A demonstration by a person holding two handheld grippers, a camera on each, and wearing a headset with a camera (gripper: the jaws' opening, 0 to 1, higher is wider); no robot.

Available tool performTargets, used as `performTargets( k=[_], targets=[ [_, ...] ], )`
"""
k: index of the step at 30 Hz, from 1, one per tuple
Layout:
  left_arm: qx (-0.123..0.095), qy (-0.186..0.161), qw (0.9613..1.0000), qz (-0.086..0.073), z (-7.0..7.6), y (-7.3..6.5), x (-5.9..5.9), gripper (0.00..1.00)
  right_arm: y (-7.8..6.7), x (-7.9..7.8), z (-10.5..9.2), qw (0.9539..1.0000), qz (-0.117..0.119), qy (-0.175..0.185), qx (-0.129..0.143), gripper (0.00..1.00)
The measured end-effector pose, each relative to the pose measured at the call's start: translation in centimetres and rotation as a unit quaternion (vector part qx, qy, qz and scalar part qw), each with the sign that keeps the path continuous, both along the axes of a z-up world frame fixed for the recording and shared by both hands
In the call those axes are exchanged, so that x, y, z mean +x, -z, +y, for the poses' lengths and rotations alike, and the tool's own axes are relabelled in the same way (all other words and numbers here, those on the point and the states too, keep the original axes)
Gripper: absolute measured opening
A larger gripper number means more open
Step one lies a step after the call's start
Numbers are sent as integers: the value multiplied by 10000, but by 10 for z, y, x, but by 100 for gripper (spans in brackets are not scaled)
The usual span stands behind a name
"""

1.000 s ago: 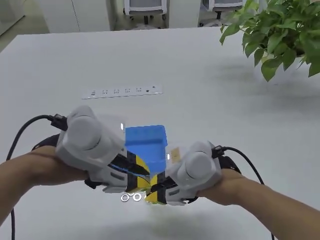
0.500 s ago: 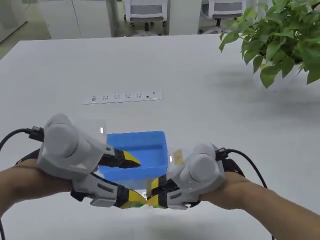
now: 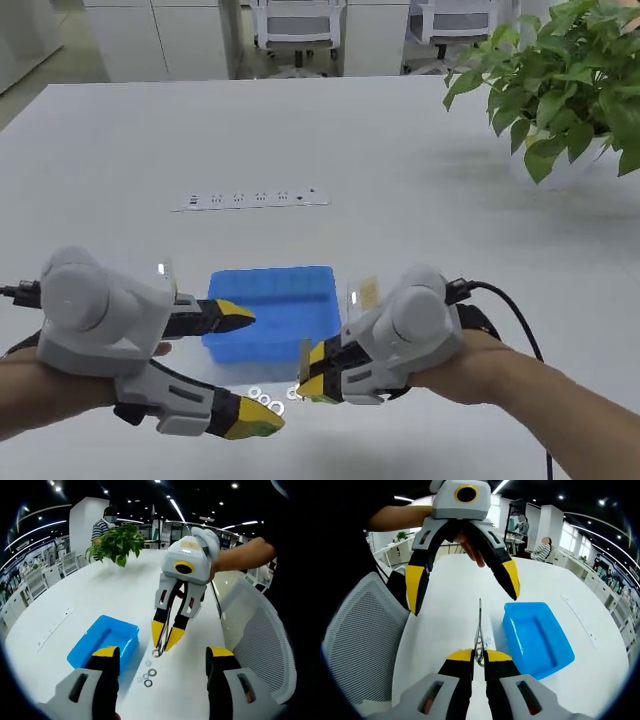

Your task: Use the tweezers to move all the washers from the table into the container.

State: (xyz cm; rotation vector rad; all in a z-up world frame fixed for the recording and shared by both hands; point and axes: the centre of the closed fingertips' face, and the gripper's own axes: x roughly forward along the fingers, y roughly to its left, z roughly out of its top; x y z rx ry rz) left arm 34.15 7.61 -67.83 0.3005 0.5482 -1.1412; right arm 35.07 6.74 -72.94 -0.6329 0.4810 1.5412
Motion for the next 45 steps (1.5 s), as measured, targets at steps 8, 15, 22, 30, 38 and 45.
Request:
performTargets(
  k=[8,15,22,30,38,45],
  targets=[
    [-82,-250,9996,-107,8,3,1,77,-11,9,4,10000,-52,-38,50,9],
    [-236,-464,9984,-231,13,-4,3,81,-17,20,6,9999,-133,-87,11,9],
    [-361,-662,9963,-403,18,-10,7,87,-23,38,8,9998,-191,1,42,9],
    [-436,-831,9947,-414,23,-11,8,94,-24,61,10,9995,-306,103,16,9],
    [-476,-954,9935,-401,28,-12,11,99,-15,78,11,9989,-435,184,-68,9],
    [-447,-1005,9930,-431,33,-14,20,99,-4,89,17,9988,-442,195,-105,9]
  ],
)
